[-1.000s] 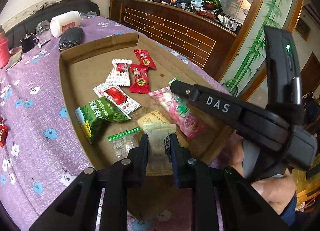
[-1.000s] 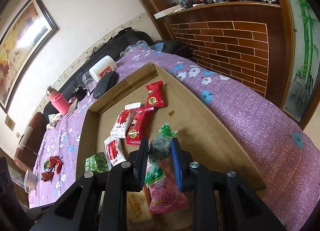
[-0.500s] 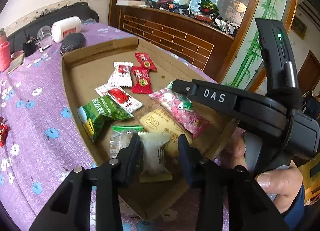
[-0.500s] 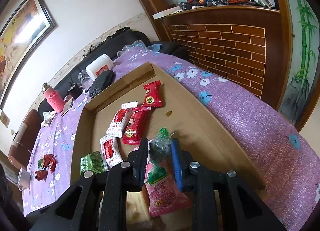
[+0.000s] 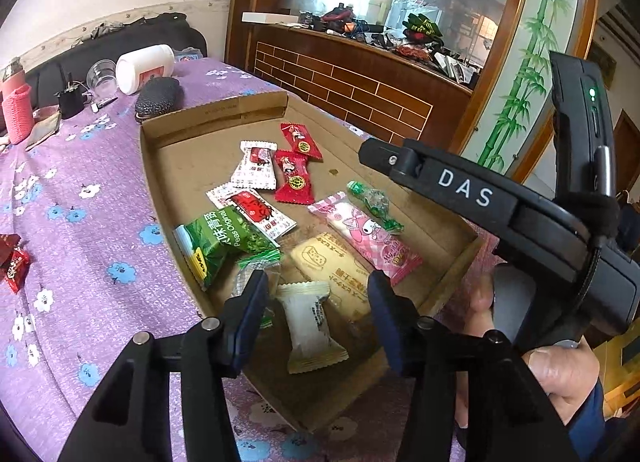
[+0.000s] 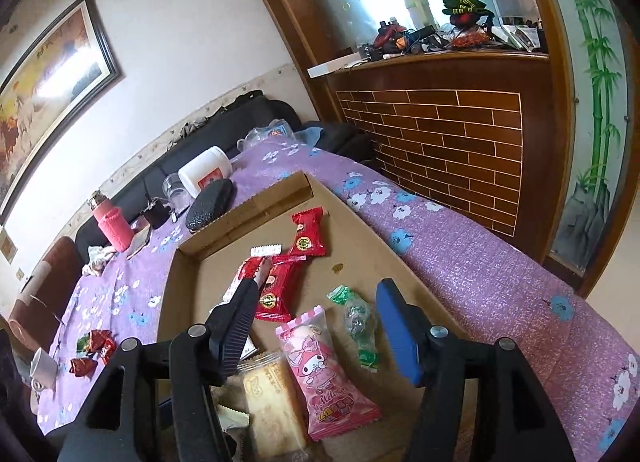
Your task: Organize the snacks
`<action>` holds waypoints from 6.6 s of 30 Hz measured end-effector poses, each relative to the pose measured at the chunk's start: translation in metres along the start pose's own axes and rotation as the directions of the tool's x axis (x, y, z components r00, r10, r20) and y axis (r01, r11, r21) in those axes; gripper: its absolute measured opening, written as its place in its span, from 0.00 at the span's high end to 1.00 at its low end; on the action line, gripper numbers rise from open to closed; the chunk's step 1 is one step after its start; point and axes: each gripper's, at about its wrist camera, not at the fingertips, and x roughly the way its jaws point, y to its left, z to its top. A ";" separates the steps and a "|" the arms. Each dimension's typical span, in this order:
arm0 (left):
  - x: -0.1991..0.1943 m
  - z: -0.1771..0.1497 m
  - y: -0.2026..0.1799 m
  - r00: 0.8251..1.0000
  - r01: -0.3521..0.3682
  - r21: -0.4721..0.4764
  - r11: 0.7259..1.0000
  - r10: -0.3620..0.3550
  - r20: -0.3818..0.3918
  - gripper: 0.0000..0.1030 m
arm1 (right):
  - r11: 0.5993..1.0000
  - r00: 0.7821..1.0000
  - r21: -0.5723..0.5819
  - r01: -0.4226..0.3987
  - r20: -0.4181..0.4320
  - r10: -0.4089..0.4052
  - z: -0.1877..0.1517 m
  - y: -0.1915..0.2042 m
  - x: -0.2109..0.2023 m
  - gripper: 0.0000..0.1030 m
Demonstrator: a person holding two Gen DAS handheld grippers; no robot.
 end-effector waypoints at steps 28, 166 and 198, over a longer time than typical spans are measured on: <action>-0.030 0.002 -0.003 0.999 -0.030 0.005 1.000 0.030 0.040 0.36 | 1.000 1.000 0.010 0.017 0.012 -0.017 0.001 -0.004 -0.003 0.28; -0.105 -0.041 0.263 0.956 -0.284 -0.363 0.887 0.291 -0.038 0.65 | 0.726 0.806 -0.469 -0.503 -0.558 0.198 -0.109 0.271 0.088 0.80; -0.116 -0.036 0.241 0.958 -0.260 -0.301 0.917 0.284 0.037 0.65 | 0.838 0.846 -0.297 -0.458 -0.434 0.309 -0.078 0.232 0.075 0.78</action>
